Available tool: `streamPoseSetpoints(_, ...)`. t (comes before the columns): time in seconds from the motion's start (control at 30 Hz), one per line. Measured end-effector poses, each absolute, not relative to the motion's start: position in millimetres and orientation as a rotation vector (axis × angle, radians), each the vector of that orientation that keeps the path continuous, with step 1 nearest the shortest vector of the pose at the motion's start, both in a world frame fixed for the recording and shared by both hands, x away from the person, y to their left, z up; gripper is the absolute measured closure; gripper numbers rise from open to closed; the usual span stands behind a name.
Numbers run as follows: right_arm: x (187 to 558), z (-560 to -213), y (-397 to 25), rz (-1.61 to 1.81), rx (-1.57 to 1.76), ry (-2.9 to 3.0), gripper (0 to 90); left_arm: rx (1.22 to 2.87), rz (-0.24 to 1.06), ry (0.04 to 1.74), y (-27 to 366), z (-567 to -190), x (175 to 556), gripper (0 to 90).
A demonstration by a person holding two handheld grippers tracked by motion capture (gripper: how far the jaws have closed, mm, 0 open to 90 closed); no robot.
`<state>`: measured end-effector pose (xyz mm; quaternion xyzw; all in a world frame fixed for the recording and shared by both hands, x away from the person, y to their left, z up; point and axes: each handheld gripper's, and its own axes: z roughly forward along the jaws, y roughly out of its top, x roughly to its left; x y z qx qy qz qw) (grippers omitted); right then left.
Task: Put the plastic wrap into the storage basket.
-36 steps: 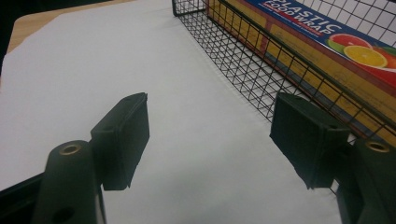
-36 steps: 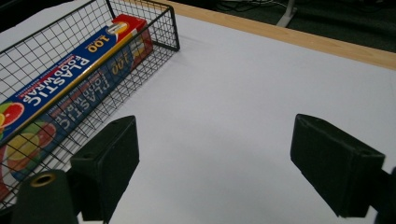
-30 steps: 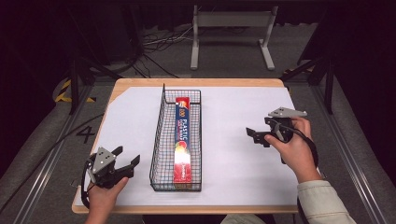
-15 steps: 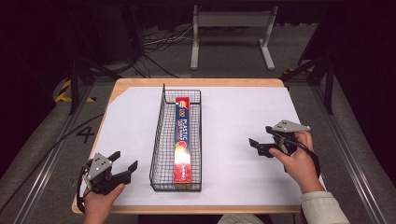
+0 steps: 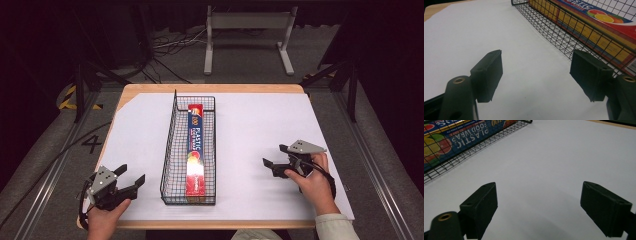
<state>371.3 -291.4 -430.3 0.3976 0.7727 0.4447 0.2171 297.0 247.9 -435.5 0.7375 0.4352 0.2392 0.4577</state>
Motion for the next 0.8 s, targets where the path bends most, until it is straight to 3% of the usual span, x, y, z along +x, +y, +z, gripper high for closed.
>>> streamPoseSetpoints(0.8, 361.5, -440.3, -299.1, 1.14, 1.116, 2.211, 15.4, 1.855, 0.548, 1.059, 242.9, -441.3, 308.6, 26.5)
